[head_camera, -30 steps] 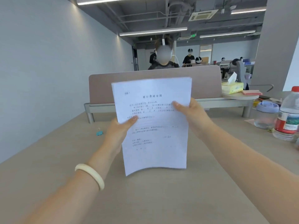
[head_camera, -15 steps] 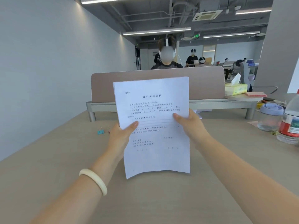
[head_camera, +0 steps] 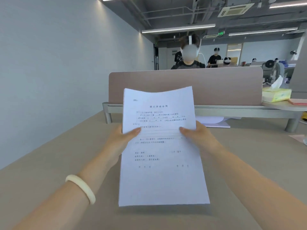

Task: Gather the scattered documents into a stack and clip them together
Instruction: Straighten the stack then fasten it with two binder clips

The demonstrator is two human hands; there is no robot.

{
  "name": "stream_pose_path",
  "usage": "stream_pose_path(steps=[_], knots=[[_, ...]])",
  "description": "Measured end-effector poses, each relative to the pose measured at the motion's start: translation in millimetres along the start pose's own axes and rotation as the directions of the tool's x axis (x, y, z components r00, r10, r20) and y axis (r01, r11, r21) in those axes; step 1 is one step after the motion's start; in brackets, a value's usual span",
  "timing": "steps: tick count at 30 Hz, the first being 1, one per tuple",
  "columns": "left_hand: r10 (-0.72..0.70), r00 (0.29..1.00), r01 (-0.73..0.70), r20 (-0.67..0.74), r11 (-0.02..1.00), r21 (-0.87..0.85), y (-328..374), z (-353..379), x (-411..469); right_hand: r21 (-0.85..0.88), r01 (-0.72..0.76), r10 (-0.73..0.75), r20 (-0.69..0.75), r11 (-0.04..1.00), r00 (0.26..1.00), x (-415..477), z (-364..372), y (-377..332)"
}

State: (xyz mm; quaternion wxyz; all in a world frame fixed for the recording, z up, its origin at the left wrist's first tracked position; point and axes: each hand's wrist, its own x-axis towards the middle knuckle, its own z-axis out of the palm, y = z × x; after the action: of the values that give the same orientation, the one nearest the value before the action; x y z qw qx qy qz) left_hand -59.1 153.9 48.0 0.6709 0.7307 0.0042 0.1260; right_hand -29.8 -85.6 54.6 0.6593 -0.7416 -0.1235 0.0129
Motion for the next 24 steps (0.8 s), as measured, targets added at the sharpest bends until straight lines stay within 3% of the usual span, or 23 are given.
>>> stream_pose_path(steps=[4, 8, 12, 16, 19, 24], knots=[[-0.121, 0.977, 0.122, -0.178, 0.992, -0.005, -43.7, -24.4, 31.9, -0.008, -0.144, 0.144, 0.037, 0.99, 0.989, 26.6, 36.9, 57.2], [-0.066, 0.94, 0.111, -0.335, 0.987, 0.116, -79.4, -33.2, 51.9, -0.042, -0.186, 0.19, 0.116, 0.982, 0.975, 51.4, 65.3, 95.9], [-0.072, 0.942, 0.123, -0.329, 0.983, 0.138, -101.3, -45.0, 57.1, -0.062, -0.224, 0.23, 0.127, 0.973, 0.965, 81.0, 69.3, 104.4], [-0.144, 0.956, 0.175, -0.255, 0.979, 0.106, -108.1, -50.3, 57.4, 0.07, -0.304, 0.301, 0.051, 0.95, 0.952, 115.7, 78.1, 93.2], [-0.215, 0.942, 0.24, -0.257, 0.968, 0.071, -109.3, -52.3, 56.1, -0.01, -0.29, 0.289, -0.061, 0.957, 0.955, 124.4, 91.1, 98.5], [-0.243, 0.917, 0.295, -0.315, 0.947, 0.127, -107.3, -70.0, 67.2, -0.043, -0.22, 0.217, -0.066, 0.975, 0.974, 115.7, 109.0, 97.2]])
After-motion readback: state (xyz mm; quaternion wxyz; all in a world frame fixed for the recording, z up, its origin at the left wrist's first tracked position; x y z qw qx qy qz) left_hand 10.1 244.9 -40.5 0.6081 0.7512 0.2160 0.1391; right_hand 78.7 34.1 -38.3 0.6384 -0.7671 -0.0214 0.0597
